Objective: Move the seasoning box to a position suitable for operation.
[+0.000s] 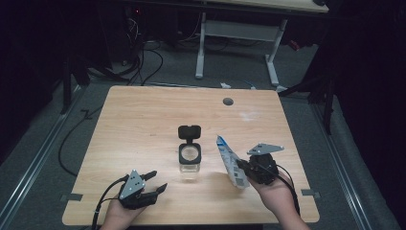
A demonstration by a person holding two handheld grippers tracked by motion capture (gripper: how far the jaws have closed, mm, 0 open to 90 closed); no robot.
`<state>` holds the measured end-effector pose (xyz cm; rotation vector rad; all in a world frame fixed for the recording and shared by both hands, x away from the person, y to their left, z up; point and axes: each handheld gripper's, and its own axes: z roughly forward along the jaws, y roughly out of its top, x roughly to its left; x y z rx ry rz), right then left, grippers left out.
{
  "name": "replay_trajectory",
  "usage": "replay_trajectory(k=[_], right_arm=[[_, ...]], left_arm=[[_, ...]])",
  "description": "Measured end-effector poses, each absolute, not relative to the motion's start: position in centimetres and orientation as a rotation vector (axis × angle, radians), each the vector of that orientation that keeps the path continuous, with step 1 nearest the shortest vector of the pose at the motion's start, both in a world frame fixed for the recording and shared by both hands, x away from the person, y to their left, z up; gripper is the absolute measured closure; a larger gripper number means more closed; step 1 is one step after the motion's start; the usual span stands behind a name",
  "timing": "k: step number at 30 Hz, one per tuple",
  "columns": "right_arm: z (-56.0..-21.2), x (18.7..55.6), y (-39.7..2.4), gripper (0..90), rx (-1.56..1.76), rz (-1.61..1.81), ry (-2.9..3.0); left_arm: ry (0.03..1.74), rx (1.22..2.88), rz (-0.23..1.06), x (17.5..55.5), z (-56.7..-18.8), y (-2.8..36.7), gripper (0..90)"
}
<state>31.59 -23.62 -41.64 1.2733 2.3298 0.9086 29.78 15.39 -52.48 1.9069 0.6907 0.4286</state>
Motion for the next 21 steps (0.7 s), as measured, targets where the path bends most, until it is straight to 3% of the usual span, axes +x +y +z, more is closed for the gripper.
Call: replay_trajectory(k=[21], right_arm=[[-40.7,33.2,-22.0,90.0,1.222,0.697,2.496]], left_arm=[[0.681,1.919,0.435,29.5,-52.7,14.7,41.1]])
